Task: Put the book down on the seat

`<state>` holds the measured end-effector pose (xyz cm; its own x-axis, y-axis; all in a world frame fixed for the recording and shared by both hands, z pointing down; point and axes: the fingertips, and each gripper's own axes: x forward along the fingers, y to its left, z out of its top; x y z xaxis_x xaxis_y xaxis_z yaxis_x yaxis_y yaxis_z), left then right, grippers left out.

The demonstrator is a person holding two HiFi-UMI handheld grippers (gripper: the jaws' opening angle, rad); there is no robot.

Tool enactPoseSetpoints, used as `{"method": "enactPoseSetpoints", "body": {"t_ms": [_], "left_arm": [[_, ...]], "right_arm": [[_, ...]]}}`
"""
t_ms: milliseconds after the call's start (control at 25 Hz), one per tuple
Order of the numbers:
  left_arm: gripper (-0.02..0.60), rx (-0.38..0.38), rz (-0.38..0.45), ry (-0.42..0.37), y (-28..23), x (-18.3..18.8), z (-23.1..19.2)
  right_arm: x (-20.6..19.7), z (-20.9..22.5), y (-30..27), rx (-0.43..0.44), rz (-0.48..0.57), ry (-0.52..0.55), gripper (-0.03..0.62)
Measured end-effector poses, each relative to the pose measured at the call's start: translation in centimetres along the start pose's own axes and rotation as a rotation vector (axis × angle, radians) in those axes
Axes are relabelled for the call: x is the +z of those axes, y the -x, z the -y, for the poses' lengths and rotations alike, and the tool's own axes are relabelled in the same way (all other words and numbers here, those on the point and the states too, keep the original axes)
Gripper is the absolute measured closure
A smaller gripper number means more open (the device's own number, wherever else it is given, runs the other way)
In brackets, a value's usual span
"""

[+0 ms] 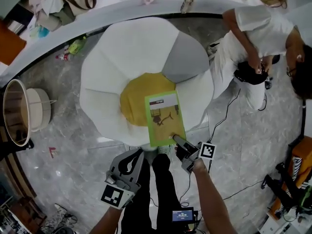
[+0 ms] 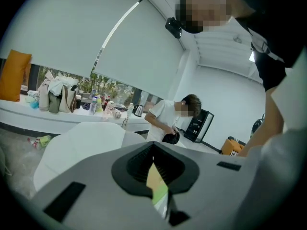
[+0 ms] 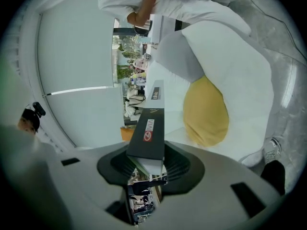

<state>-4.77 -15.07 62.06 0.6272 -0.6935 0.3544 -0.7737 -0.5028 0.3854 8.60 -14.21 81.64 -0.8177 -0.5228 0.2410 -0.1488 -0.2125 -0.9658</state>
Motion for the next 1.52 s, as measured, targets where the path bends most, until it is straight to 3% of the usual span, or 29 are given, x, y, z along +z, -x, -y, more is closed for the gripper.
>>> {"method": "enactPoseSetpoints", "body": {"t_ms": [400,600,880,1320,1520], "left_arm": [[0.569,-0.009,-0.028,-0.048,-4.3,-3.2,0.0],[0.569,-0.015,-0.030,-0.040,-6.2,-4.8,-0.2],[0.569,0.011,-0.044,-0.034,-6.8,-6.3,-1.0],[0.569,0.024,-0.069,-0.050,-8.0,-8.3,-1.2],[0.569,0.034,-0.059,-0.042,-8.1,-8.2,-1.8]], "right_arm": [[3.9,6.8,-1.4,-0.056,0.014,-0.003,0.439],[4.4,9.6,-2.1,-0.063,-0.031,-0.001,0.439],[6.6,13.4,-3.2,-0.136,-0.062,0.023,0.437],[9.4,17.5,-5.1,-0.208,-0.033,0.006,0.436],[9.7,18.6,-4.7,-0.240,0.035,-0.009,0.437]]}}
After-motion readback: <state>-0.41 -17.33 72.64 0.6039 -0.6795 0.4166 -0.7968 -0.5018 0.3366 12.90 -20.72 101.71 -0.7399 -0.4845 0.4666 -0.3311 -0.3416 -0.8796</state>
